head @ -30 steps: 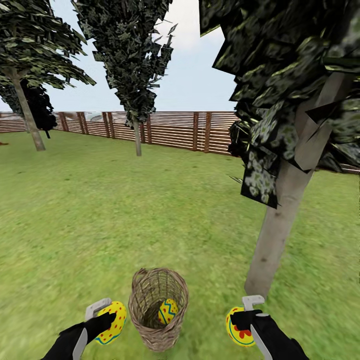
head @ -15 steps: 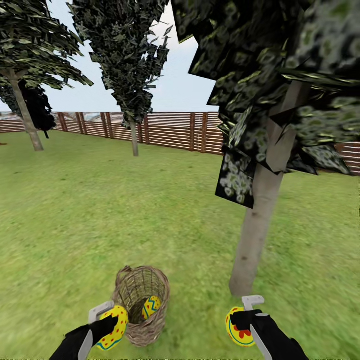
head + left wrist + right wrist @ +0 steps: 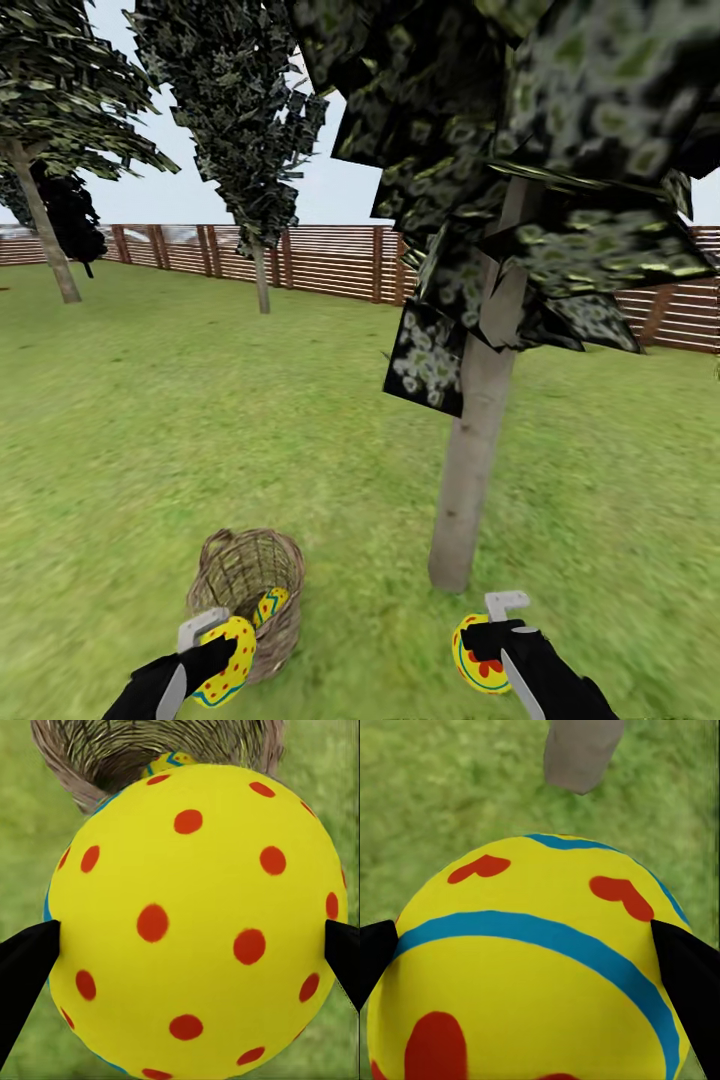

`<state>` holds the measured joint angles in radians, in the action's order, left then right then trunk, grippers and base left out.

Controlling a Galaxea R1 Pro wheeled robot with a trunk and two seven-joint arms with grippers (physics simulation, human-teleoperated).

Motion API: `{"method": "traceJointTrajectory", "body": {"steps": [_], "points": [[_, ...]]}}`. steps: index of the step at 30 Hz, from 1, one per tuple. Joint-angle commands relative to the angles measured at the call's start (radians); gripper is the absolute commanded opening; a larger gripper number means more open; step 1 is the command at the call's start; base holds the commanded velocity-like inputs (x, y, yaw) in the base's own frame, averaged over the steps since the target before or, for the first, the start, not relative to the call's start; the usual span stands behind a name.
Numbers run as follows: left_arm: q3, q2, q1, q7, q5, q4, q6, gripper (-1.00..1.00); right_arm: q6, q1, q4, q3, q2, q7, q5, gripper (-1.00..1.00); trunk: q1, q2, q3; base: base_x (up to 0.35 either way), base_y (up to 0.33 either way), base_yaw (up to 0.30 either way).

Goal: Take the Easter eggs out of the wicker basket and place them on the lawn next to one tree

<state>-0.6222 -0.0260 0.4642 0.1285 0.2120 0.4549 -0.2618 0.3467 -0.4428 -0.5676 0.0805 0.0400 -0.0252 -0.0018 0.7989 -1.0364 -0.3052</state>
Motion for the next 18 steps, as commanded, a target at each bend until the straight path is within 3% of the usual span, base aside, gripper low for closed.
{"method": "traceJointTrajectory", "body": {"steps": [1, 2, 4, 6, 7, 8, 12, 18], "points": [[-0.009, -0.001, 0.001, 0.009, 0.01, 0.004, -0.007, -1.0, 0.006, 0.0, -0.002, 0.007, 0.002, -0.002, 0.0, -1.0, -0.004, 0.006, 0.002, -0.009, -0.338, -0.15], [-0.011, 0.002, 0.001, 0.01, 0.01, 0.006, -0.009, -1.0, 0.007, 0.0, -0.002, 0.004, 0.003, -0.002, 0.0, -1.0, -0.008, 0.013, 0.005, -0.004, -0.335, -0.177], [-0.012, 0.036, 0.001, 0.015, 0.008, 0.014, -0.014, -1.0, 0.012, 0.0, -0.002, -0.001, 0.012, -0.002, -0.003, -1.0, -0.015, 0.027, 0.011, -0.001, -0.333, -0.159], [-0.014, 0.099, 0.001, 0.086, 0.005, 0.017, -0.027, -1.0, 0.046, 0.0, -0.005, -0.003, 0.016, -0.002, -0.003, -1.0, -0.023, 0.041, 0.018, 0.0, -0.323, -0.078], [-0.014, 0.135, 0.001, 0.15, 0.004, 0.023, -0.065, -1.0, 0.063, 0.0, -0.007, -0.004, 0.016, -0.002, -0.003, -1.0, -0.027, 0.048, 0.021, 0.0, -0.299, -0.018], [-0.014, 0.146, 0.001, 0.171, 0.004, 0.026, -0.086, -1.0, 0.067, 0.0, -0.009, -0.005, 0.018, -0.002, -0.002, -1.0, -0.031, 0.055, 0.024, 0.0, -0.29, -0.007], [-0.013, 0.151, 0.001, 0.179, 0.005, 0.029, -0.1, -1.0, 0.098, 0.0, -0.014, -0.007, 0.059, 0.0, -0.007, -1.0, -0.046, 0.083, 0.036, 0.0, -0.294, -0.001], [-0.011, 0.146, 0.001, 0.178, 0.007, 0.028, -0.099, -1.0, 0.122, 0.0, -0.048, -0.008, 0.068, 0.001, -0.005, -1.0, -0.069, 0.125, 0.055, 0.0, -0.3, 0.0]]}}
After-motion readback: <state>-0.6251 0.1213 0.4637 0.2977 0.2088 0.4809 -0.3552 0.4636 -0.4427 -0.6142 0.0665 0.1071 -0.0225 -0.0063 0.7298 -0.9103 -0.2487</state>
